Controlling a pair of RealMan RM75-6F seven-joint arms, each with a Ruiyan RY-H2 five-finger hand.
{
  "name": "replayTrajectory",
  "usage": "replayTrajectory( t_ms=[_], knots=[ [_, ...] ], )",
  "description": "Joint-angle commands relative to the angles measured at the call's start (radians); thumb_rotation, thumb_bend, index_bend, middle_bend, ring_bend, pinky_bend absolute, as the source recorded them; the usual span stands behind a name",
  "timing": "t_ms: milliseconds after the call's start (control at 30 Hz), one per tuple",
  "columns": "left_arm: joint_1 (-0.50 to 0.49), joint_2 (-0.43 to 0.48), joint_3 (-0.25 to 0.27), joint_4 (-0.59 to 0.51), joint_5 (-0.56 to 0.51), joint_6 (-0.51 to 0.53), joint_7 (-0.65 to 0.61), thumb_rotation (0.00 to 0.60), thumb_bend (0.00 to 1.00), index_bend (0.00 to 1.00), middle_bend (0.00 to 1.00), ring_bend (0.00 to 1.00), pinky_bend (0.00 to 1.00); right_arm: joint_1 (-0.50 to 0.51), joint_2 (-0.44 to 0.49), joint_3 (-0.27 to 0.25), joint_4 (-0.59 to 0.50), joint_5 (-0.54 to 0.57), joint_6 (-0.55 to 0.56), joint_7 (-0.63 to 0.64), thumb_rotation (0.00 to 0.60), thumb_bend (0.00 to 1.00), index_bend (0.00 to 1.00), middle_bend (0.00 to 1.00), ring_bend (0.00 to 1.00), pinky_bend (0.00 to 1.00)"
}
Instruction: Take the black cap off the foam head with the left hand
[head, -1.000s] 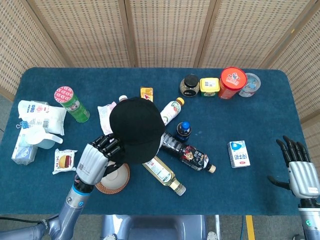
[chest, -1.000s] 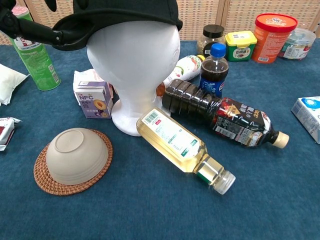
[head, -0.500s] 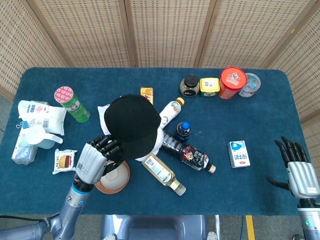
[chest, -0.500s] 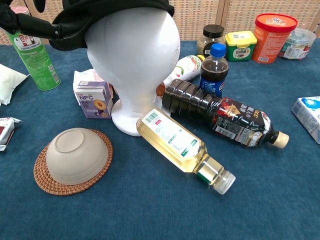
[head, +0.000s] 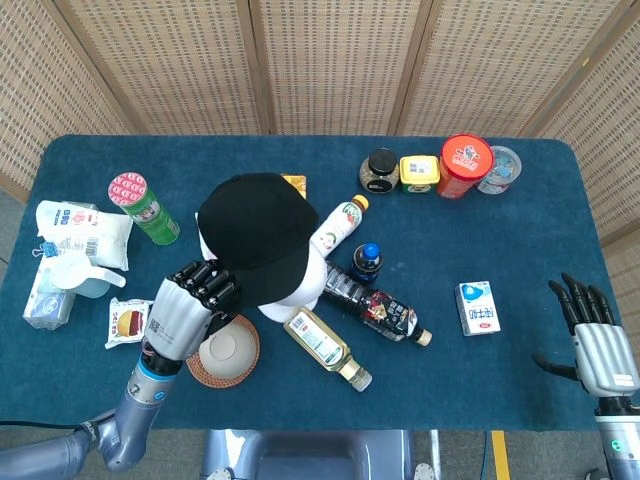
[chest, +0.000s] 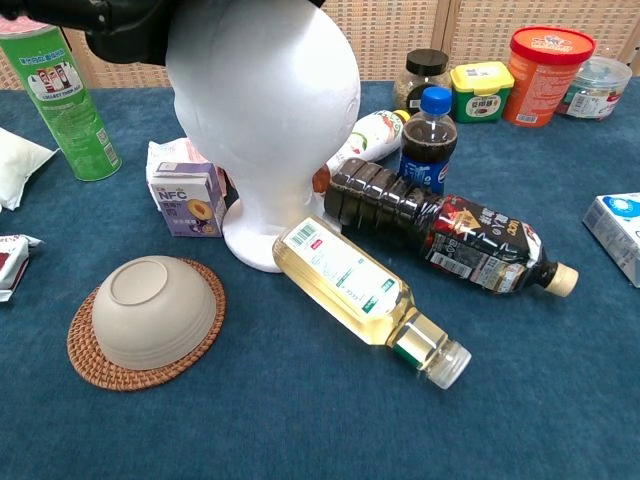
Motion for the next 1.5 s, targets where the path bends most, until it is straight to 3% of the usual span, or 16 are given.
replayTrajectory(
  t_ms=[33,100,400,500,600,800,967,1200,1500],
  knots=[
    [-0.011,0.023,-0.018,-0.011,0.002,-0.004,0.016,0.600,0.55,0.69,0.64,0.47,0.67,0.000,0.000,0.000,0.000,0.000,0.000,0.001,0.600,0.00,0.02,0.00,0.00,0.00],
    [-0.025,0.077,-0.062,-0.022,0.013,0.005,0.039,0.600,0.54,0.69,0.64,0.47,0.67,-0.001,0.002,0.000,-0.002,0.002,0.000,0.004,0.600,0.00,0.02,0.00,0.00,0.00],
    [-0.017,0.229,-0.115,-0.028,-0.011,0.030,0.003,0.600,0.54,0.69,0.64,0.47,0.67,0.000,0.003,-0.001,-0.003,0.003,-0.002,0.005,0.600,0.00,0.02,0.00,0.00,0.00],
    [-0.010,0.280,-0.126,0.024,-0.031,0.040,-0.032,0.600,0.54,0.69,0.64,0.47,0.67,0.000,0.004,-0.003,-0.006,0.001,-0.004,0.004,0.600,0.00,0.02,0.00,0.00,0.00],
    [0.000,0.342,-0.104,0.170,-0.053,0.041,-0.172,0.600,0.53,0.69,0.64,0.47,0.67,0.000,0.002,-0.007,-0.014,-0.004,-0.004,-0.002,0.600,0.00,0.02,0.00,0.00,0.00],
    [-0.018,0.306,-0.061,0.386,-0.054,0.083,-0.349,0.600,0.51,0.71,0.64,0.48,0.67,0.004,-0.007,-0.014,-0.019,-0.012,-0.012,-0.027,0.600,0.00,0.02,0.00,0.00,0.00],
    [-0.055,0.236,-0.016,0.589,-0.041,0.100,-0.407,0.600,0.50,0.71,0.64,0.48,0.67,0.002,-0.012,-0.020,-0.027,-0.023,-0.006,-0.047,0.600,0.00,0.02,0.00,0.00,0.00],
    [-0.097,0.188,0.023,0.728,-0.035,0.109,-0.404,0.600,0.49,0.71,0.64,0.48,0.67,0.000,-0.011,-0.020,-0.029,-0.015,-0.007,-0.054,0.600,0.00,0.02,0.00,0.00,0.00],
    [-0.083,0.135,0.051,0.914,-0.112,0.109,-0.474,0.600,0.49,0.71,0.64,0.48,0.67,0.000,-0.006,-0.015,-0.026,-0.005,-0.010,-0.041,0.600,0.00,0.03,0.00,0.00,0.00]
  ],
)
